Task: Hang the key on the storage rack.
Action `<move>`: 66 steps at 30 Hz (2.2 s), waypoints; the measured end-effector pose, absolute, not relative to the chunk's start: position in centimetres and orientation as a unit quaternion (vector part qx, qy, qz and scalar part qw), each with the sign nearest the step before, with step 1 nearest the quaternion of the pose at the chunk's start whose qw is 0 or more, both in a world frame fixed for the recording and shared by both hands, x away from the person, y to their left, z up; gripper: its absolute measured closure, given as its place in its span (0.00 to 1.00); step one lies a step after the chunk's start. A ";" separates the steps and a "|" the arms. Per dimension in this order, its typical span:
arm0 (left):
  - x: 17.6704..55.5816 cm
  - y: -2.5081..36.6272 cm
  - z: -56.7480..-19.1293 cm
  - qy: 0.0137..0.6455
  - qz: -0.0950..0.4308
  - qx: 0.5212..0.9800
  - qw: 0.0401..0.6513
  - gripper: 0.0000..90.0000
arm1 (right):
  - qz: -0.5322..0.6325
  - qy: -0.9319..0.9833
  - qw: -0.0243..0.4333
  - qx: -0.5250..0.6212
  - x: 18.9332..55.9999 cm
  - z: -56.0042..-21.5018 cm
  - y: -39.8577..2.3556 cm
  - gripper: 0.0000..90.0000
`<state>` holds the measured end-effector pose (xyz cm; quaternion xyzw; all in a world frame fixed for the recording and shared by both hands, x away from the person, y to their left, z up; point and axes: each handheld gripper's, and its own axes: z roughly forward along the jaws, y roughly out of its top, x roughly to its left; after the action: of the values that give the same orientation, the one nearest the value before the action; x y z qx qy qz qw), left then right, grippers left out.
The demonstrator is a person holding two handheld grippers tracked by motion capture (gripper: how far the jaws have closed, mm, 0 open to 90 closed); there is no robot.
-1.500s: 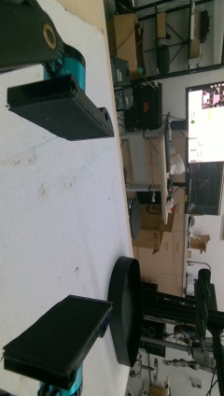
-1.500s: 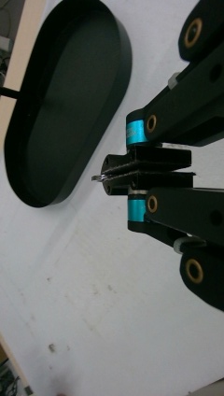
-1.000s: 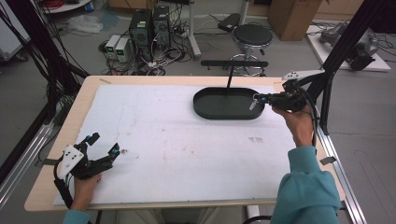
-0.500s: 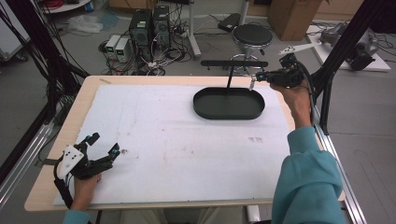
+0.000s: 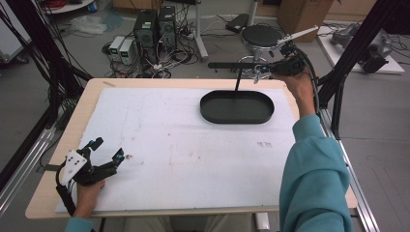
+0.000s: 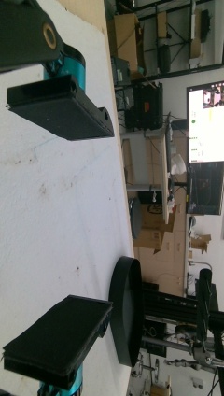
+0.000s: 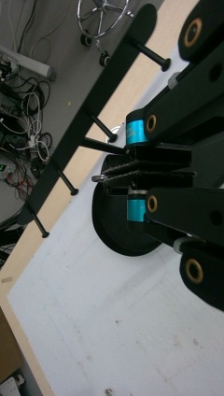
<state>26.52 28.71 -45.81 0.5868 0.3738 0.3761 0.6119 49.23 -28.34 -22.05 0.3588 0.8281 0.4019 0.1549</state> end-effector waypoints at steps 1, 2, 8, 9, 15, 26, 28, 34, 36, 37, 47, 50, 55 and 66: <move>26.5 28.7 -45.8 0.374 0.376 0.586 0.612 0.16 | 0.402 0.828 0.153 0.358 49.5 -22.0 -28.3 0.99; 26.5 28.7 -45.8 0.373 0.377 0.588 0.611 0.16 | 0.396 0.831 0.152 0.360 49.9 -22.1 -28.2 0.99; 26.5 28.7 -45.8 0.373 0.377 0.587 0.611 0.16 | 0.382 0.839 0.146 0.360 51.6 -22.8 -27.7 0.99; 26.5 28.7 -45.8 0.373 0.377 0.587 0.612 0.16 | 0.379 0.840 0.144 0.359 51.9 -22.9 -27.6 0.99; 26.5 28.7 -45.8 0.374 0.376 0.586 0.613 0.16 | 0.363 0.846 0.138 0.367 53.1 -23.7 -27.1 0.99; 26.5 28.7 -45.8 0.373 0.376 0.588 0.611 0.16 | 0.338 0.854 0.135 0.372 54.3 -24.9 -27.3 0.99; 26.5 28.7 -45.8 0.373 0.376 0.588 0.611 0.16 | 0.334 0.853 0.131 0.379 54.3 -25.0 -27.2 0.99; 26.6 28.7 -45.8 0.374 0.376 0.588 0.611 0.16 | 0.330 0.853 0.131 0.383 54.5 -25.2 -27.2 0.99; 26.6 28.7 -45.8 0.374 0.376 0.588 0.611 0.16 | 0.331 0.854 0.133 0.379 54.7 -25.3 -27.3 0.99; 26.6 28.7 -45.8 0.374 0.376 0.588 0.611 0.16 | 0.331 0.854 0.134 0.379 54.7 -25.3 -27.3 0.99; 26.6 28.7 -45.8 0.374 0.376 0.589 0.610 0.16 | 0.333 0.850 0.138 0.385 55.0 -25.4 -27.6 0.99; 26.6 28.7 -45.8 0.374 0.376 0.589 0.610 0.16 | 0.334 0.848 0.135 0.389 55.0 -25.5 -27.6 0.99; 26.6 28.7 -45.8 0.374 0.376 0.589 0.610 0.16 | 0.336 0.848 0.144 0.383 55.2 -25.5 -27.7 0.99; 26.6 28.7 -45.8 0.376 0.374 0.588 0.611 0.16 | 0.334 0.845 0.153 0.388 55.4 -25.8 -27.6 0.98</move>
<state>26.61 28.70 -45.80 0.5876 0.3758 0.3740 0.6112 55.41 -27.56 -25.78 0.3885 0.8453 0.3335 0.1526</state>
